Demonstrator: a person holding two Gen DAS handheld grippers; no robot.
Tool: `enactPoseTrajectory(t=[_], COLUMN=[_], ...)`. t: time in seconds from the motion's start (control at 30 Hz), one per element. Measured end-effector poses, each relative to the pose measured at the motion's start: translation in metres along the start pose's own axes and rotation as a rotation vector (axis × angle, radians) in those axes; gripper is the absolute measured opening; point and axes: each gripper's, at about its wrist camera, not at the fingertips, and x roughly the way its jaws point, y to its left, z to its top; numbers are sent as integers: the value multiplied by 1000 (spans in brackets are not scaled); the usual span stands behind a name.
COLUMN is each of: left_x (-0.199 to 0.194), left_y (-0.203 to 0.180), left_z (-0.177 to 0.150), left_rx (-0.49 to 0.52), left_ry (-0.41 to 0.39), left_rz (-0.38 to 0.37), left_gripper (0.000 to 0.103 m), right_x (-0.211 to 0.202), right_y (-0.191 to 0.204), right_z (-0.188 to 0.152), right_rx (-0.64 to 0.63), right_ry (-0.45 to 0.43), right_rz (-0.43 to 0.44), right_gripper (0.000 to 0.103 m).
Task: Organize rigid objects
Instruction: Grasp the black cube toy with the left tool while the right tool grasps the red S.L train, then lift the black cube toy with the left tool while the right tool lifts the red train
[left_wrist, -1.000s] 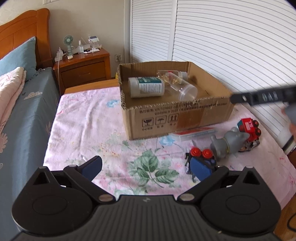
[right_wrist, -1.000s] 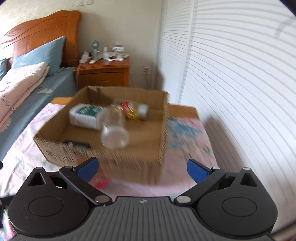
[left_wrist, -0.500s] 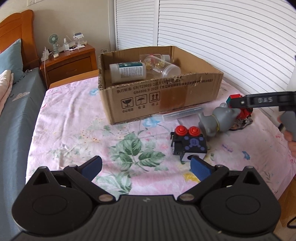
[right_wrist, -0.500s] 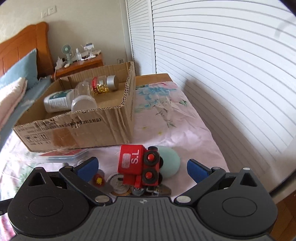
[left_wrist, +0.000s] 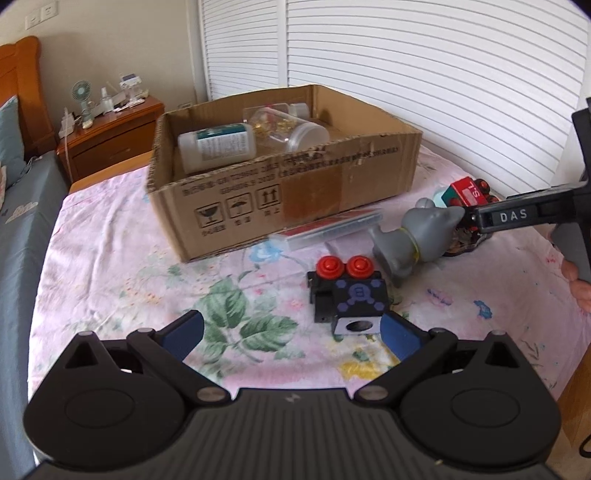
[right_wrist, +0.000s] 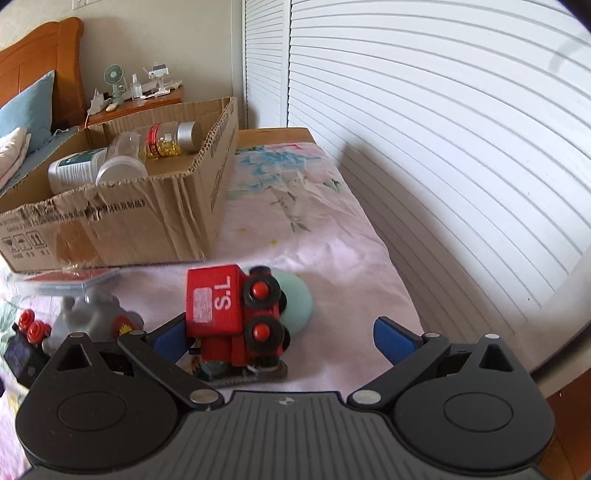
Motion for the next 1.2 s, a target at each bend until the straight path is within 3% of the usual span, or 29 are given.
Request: enactPoseTrajectory(t=[0.27, 0.4, 0.47, 0.57, 0.63, 0.7, 0.83, 1.2], left_x=[19, 27, 31, 36, 36, 35, 31, 13], left_y=[-18, -23, -24, -23, -22, -22, -21, -6], left_z=[5, 8, 9, 9, 10, 10, 8, -9], left_rx=[54, 41, 25, 1, -10, -8, 7, 47], left_ry=[-48, -27, -15, 3, 0, 1, 3, 30], left_rz=[-12, -33, -42, -56, -65, -64, -71, -85], left_gripper=[95, 90, 77, 69, 64, 63, 55, 55], right_x=[-6, -7, -8, -10, -12, -14, -17, -40], right_y=[6, 16, 20, 25, 28, 30, 31, 28], right_z=[-4, -6, -7, -7, -7, -7, -8, -25], right_rx=[-58, -108, -130, -166, -182, -191, -204, -253], right_ry=[-47, -57, -72, -83, -88, -91, -82, -23], right_rz=[18, 18, 16, 13, 17, 17, 24, 79], right_gripper=[99, 88, 83, 73, 61, 54, 54, 54])
